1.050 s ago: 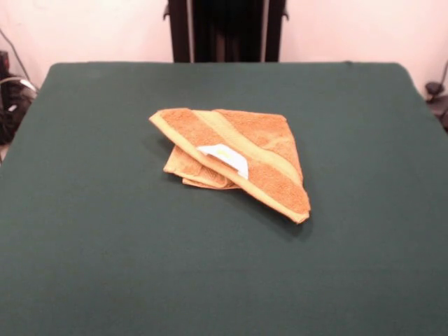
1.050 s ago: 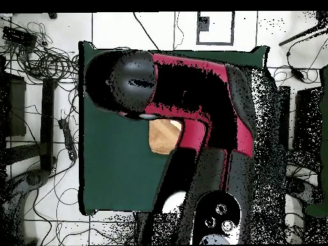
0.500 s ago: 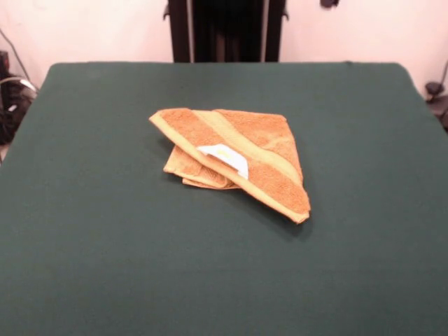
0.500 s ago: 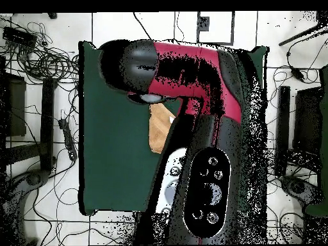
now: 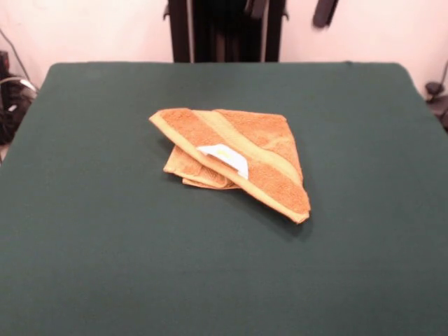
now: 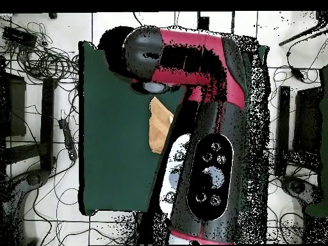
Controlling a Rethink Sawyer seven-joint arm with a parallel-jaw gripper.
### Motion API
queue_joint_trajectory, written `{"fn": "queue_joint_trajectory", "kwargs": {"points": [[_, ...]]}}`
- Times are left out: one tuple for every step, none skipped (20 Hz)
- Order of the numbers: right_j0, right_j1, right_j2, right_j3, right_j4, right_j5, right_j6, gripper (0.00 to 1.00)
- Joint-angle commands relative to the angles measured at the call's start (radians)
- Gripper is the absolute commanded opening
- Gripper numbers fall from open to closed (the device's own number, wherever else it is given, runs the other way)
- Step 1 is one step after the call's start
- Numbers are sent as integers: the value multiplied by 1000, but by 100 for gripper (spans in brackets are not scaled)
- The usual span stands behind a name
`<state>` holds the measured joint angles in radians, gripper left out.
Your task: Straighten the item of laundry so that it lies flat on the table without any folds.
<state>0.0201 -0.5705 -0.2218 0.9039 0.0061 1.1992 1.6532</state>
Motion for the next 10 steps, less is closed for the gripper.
{"fn": "queue_joint_trajectory", "kwargs": {"points": [[58,-81,62,-111,9,250,67,100],[58,-72,62,-88,0,207,69,100],[58,-63,62,-65,-8,164,72,100],[57,-49,61,-49,-21,110,75,100],[55,-33,61,-50,-32,83,78,100],[49,-24,64,-53,-36,73,75,100],[43,-15,67,-56,-39,64,71,100],[31,-9,78,-55,-32,50,63,100],[21,2,89,-53,-25,36,59,100],[14,12,95,-40,-25,11,56,100]]}}
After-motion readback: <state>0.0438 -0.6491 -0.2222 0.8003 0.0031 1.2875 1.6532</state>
